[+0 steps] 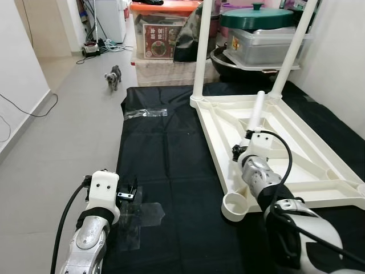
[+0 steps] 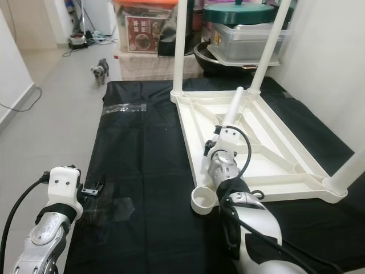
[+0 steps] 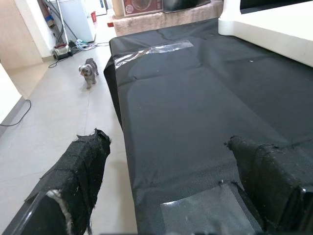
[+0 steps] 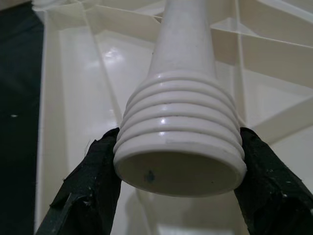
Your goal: Building children table
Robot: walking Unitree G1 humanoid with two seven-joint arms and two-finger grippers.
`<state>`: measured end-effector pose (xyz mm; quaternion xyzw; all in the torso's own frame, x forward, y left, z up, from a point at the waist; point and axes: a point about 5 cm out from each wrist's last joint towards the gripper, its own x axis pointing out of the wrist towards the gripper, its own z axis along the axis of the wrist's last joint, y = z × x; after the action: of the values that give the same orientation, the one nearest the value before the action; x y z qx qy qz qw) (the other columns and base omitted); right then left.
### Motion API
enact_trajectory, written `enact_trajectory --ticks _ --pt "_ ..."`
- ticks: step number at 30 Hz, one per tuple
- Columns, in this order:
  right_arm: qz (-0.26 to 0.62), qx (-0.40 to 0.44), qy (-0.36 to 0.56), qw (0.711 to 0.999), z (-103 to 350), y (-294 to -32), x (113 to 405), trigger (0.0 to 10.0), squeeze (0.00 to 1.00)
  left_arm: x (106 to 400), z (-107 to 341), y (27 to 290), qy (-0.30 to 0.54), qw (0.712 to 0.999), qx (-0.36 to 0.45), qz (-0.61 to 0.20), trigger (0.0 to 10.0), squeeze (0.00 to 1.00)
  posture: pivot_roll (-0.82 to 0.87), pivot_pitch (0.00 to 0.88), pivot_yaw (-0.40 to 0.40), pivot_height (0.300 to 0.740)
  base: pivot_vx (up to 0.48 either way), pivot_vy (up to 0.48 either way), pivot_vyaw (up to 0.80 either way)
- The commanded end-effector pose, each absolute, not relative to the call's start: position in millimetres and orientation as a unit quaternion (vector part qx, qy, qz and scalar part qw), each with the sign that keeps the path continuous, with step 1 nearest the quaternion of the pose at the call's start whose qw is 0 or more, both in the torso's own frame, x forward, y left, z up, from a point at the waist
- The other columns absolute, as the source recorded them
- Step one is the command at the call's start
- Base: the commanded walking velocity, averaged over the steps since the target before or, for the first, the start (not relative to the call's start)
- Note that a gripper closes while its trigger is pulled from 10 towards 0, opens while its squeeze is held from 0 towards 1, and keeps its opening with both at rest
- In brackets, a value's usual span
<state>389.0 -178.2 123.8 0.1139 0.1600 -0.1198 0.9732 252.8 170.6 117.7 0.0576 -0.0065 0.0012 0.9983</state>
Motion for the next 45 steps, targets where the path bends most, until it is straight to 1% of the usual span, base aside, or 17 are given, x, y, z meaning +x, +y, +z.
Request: enact_trajectory --ticks 1,2,3,5,13,16,18,20,22,24,29,31,32,34,37,39,45 --pt "-0.089 0.129 0.105 0.982 139 -174 393 0.0 0.00 250 113 172 0.006 0.998 0.065 0.002 10.0 0.00 0.03 0.000 -0.062 0.740 0.000 0.000 0.00" --pt "-0.059 0.139 0.063 0.987 151 -173 395 0.0 0.00 251 114 173 0.005 0.998 0.063 0.002 10.0 0.00 0.02 0.000 -0.057 0.740 0.000 0.000 0.00" --pt "-0.059 0.139 0.063 0.987 151 -173 395 0.0 0.00 251 114 173 0.005 0.998 0.063 0.002 10.0 0.00 0.02 0.000 -0.057 0.740 0.000 0.000 0.00" --pt "0.024 0.158 -0.026 0.987 177 -170 392 0.0 0.00 252 115 175 0.002 0.998 0.056 0.004 10.0 0.00 0.00 0.000 -0.053 0.740 0.000 0.000 0.00" --pt "0.121 0.145 -0.079 0.979 192 -180 373 0.0 0.00 254 121 184 -0.006 0.999 0.030 0.010 10.0 0.00 -0.01 0.000 -0.043 0.740 0.000 0.000 0.00" --pt "0.128 0.124 -0.076 0.981 189 -197 367 0.0 0.00 255 122 185 -0.006 1.000 0.027 0.008 10.0 0.00 -0.02 0.000 -0.031 0.740 0.000 0.000 0.00" --pt "0.128 0.124 -0.076 0.981 189 -197 367 0.0 0.00 255 122 185 -0.006 1.000 0.027 0.008 10.0 0.00 -0.02 0.000 -0.031 0.740 0.000 0.000 0.00" --pt "0.115 0.105 -0.081 0.985 193 -216 363 0.0 0.00 257 121 184 -0.006 1.000 0.026 0.003 10.0 0.00 -0.03 0.000 -0.025 0.740 0.000 0.000 0.00" --pt "0.115 0.105 -0.081 0.985 193 -216 363 0.0 0.00 257 121 184 -0.006 1.000 0.026 0.003 10.0 0.00 -0.03 0.000 -0.025 0.740 0.000 0.000 0.00" --pt "0.050 0.121 -0.109 0.985 208 -245 364 0.0 0.00 259 122 181 -0.008 1.000 0.022 -0.005 10.0 0.00 -0.03 0.000 -0.015 0.740 0.000 0.000 0.00" --pt "0.037 0.134 -0.114 0.984 214 -261 364 0.0 0.00 260 124 180 -0.010 1.000 0.017 -0.010 10.0 0.00 -0.03 0.000 -0.010 0.740 0.000 0.000 0.00" --pt "0.097 0.104 -0.100 0.985 216 -265 358 0.0 0.00 259 125 182 -0.009 1.000 0.008 -0.012 10.0 0.00 -0.02 0.000 -0.006 0.740 0.000 0.000 0.00" --pt "0.097 0.104 -0.100 0.985 216 -265 358 0.0 0.00 259 125 182 -0.009 1.000 0.008 -0.012 10.0 0.00 -0.02 0.000 -0.006 0.740 0.000 0.000 0.00" --pt "0.175 0.054 -0.077 0.980 224 -281 343 0.0 0.00 259 124 185 -0.005 1.000 -0.003 -0.018 10.0 0.00 -0.05 0.000 0.013 0.740 0.000 0.000 0.00" --pt "0.224 0.045 -0.058 0.972 228 -290 332 0.0 0.00 259 123 185 -0.003 1.000 -0.015 -0.023 10.0 0.00 -0.06 0.000 0.018 0.740 0.000 0.000 0.00" --pt "0.305 0.019 -0.022 0.952 221 -286 317 0.0 0.00 262 125 181 -0.007 0.999 -0.032 -0.033 10.0 0.00 -0.06 0.000 0.024 0.740 0.000 0.000 0.00" --pt "0.376 -0.026 0.025 0.926 208 -281 300 0.0 0.00 263 126 178 -0.007 0.998 -0.035 -0.042 10.0 0.00 -0.07 0.000 0.034 0.740 0.000 0.000 0.00"
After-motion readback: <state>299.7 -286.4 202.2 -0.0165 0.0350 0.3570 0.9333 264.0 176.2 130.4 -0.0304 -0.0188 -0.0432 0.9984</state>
